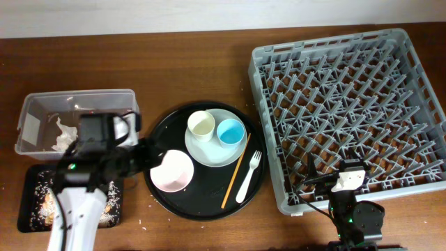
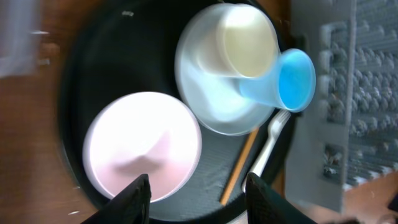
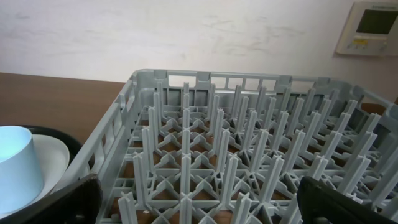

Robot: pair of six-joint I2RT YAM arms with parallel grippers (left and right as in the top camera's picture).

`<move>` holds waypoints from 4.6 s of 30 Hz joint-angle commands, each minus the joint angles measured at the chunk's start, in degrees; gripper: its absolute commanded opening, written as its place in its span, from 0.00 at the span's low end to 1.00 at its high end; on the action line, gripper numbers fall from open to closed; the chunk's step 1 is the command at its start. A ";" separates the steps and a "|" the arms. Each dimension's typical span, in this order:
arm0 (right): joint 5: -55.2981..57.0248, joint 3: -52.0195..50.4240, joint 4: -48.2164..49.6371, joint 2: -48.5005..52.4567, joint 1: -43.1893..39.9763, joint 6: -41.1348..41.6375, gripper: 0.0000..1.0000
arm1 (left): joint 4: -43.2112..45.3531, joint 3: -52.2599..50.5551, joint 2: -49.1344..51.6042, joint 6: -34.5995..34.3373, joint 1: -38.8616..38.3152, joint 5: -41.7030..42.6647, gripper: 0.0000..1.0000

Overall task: Sort waste into correct bins and load items into the dishwasher rack
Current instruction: 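Reach the left gripper to the white cup on the plate and grasp, then lift the white cup with the left gripper toward the right gripper, then grasp the white cup with the right gripper and release the left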

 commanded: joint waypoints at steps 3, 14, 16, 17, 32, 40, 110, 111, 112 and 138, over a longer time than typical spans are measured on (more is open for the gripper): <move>0.24 -0.31 -0.26 -0.33 0.31 0.35 0.99 | -1.68 14.36 12.48 -5.05 -11.41 -11.17 0.48; 0.24 -0.31 -0.26 -0.33 0.31 0.37 0.99 | 4.11 16.39 31.17 -8.61 -14.12 -17.03 0.43; 0.24 -0.31 -0.26 -0.33 0.31 0.35 0.99 | 0.24 16.39 29.77 -8.61 -14.12 -18.08 0.42; 0.24 -0.31 -0.26 -0.33 0.31 0.35 0.98 | -1.44 16.39 29.44 -8.15 -14.12 -18.12 0.42; 0.24 -0.31 -0.26 -0.33 0.33 0.35 0.99 | 11.17 15.93 30.32 -11.23 -14.67 -13.33 0.43; 0.24 -0.31 -0.26 -0.33 0.31 0.35 0.99 | 13.03 15.93 35.82 -11.65 -16.72 -13.31 0.39; -86.79 49.70 -1.75 55.93 0.24 16.83 0.96 | 9.55 20.44 14.21 8.39 -16.63 55.39 0.00; -86.75 49.70 -1.73 55.95 0.22 16.83 0.96 | 9.55 20.44 14.21 8.39 -16.65 55.28 0.00; -86.64 49.70 -1.31 55.93 0.28 16.94 0.96 | 9.55 20.44 14.21 8.39 -16.65 55.28 0.00; -76.65 49.70 9.57 56.92 8.26 17.00 0.71 | 9.97 20.44 14.21 8.39 -16.74 55.30 0.00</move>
